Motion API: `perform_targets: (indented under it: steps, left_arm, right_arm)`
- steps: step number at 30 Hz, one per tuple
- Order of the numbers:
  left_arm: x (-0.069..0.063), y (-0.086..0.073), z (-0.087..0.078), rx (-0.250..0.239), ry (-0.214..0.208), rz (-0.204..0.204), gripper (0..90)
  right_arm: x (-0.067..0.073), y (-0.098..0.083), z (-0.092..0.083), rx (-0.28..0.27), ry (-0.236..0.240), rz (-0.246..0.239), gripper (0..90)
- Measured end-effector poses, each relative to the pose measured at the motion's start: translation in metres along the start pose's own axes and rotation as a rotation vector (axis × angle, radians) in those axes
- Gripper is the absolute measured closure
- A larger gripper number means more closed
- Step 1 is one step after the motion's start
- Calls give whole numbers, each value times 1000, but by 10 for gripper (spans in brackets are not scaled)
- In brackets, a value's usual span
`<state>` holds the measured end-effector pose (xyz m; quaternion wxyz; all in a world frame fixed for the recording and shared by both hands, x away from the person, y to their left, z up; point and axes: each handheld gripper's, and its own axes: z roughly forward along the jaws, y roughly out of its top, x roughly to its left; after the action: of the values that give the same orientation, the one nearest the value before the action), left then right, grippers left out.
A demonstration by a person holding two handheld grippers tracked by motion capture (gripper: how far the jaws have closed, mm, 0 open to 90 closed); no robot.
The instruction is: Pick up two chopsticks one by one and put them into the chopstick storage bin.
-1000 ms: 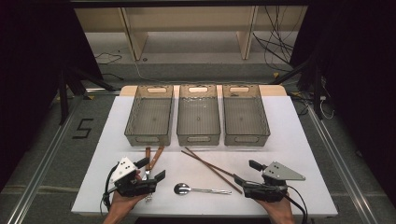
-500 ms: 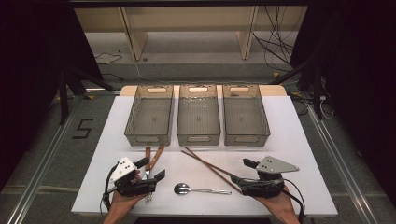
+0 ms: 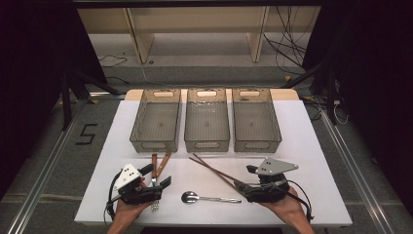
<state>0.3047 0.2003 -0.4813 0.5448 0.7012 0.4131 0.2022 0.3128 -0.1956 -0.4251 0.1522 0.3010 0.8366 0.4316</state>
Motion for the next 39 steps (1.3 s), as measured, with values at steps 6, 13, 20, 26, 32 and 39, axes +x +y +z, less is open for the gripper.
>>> perform_targets:
  steps: [6, 13, 20, 26, 32, 39]
  left_arm:
    - [0, 0, 0, 1, 5, -2, 155]
    - [1, 0, 0, 0, 7, -2, 155]
    - [1, 0, 0, 0, 7, -2, 155]
    - [1, 0, 0, -2, 8, -6, 155]
    - [1, 0, 0, -2, 7, -6, 155]
    - [1, 0, 0, -4, 6, -6, 155]
  right_arm:
    - [1, 5, 5, 41, 3, -9, 336]
    - [4, 11, 12, 88, 7, -24, 353]
    - [6, 16, 18, 125, 6, -41, 366]
    - [9, 20, 24, 154, 16, -57, 372]
    - [12, 23, 34, 208, 9, -70, 418]
    - [10, 23, 51, 301, 12, -61, 498]
